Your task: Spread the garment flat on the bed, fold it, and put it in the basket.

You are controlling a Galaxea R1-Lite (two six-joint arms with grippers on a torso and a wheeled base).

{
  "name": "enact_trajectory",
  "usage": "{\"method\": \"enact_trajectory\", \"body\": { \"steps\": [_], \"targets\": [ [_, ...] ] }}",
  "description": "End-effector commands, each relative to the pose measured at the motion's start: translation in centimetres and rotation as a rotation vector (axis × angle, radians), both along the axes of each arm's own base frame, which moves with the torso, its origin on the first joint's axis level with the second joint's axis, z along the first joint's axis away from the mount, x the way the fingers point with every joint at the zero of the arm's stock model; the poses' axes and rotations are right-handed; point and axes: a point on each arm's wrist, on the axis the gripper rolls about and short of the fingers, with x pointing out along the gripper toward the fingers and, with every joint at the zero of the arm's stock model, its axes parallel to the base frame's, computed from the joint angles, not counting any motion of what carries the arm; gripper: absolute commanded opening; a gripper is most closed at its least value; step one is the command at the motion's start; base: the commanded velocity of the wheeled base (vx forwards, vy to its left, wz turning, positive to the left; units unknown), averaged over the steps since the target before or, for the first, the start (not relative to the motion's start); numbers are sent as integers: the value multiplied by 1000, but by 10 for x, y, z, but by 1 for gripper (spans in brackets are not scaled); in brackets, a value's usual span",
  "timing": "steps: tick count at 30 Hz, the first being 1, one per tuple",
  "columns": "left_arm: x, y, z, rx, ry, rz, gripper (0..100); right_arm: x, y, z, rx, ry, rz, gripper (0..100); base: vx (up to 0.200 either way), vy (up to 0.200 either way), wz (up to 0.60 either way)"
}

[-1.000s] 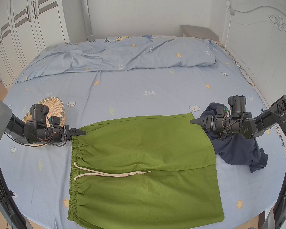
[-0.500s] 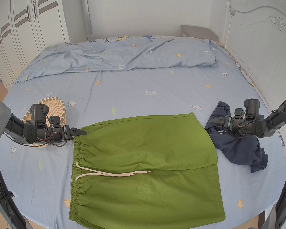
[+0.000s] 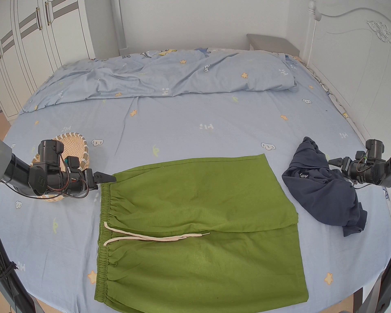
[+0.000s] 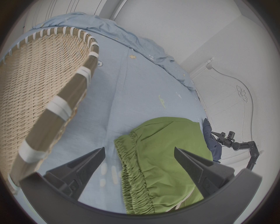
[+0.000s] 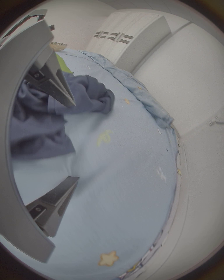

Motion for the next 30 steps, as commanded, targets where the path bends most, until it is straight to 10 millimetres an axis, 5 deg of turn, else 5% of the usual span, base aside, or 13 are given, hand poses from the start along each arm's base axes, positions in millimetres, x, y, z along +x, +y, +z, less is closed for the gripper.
{"method": "enact_trajectory", "body": {
  "steps": [1, 3, 7, 12, 17, 21, 30],
  "targets": [
    [-1, 0, 4, -2, -10, 4, 100, -13, -24, 26, 7, -64, -30, 100, 0, 0, 0],
    [-1, -1, 5, -1, -13, 1, 100, -32, -15, 54, 23, -98, 6, 100, 0, 0, 0],
    [-3, -1, 10, 0, -24, 1, 100, -54, 5, 75, 27, -124, 59, 100, 0, 0, 0],
    [-7, -3, 14, 1, -33, -3, 100, -100, 73, 101, -13, -169, 219, 100, 0, 0, 0],
    [-9, -3, 16, 0, -35, -4, 100, -119, 111, 74, -220, -123, 370, 100, 0, 0, 0],
    [-11, -4, 18, 1, -41, -5, 100, -112, 144, 27, -436, 46, 335, 100, 0, 0, 0],
    [-11, -4, 17, 0, -38, -5, 100, -104, 162, -22, -581, 133, 276, 100, 0, 0, 0]
  ]
}}
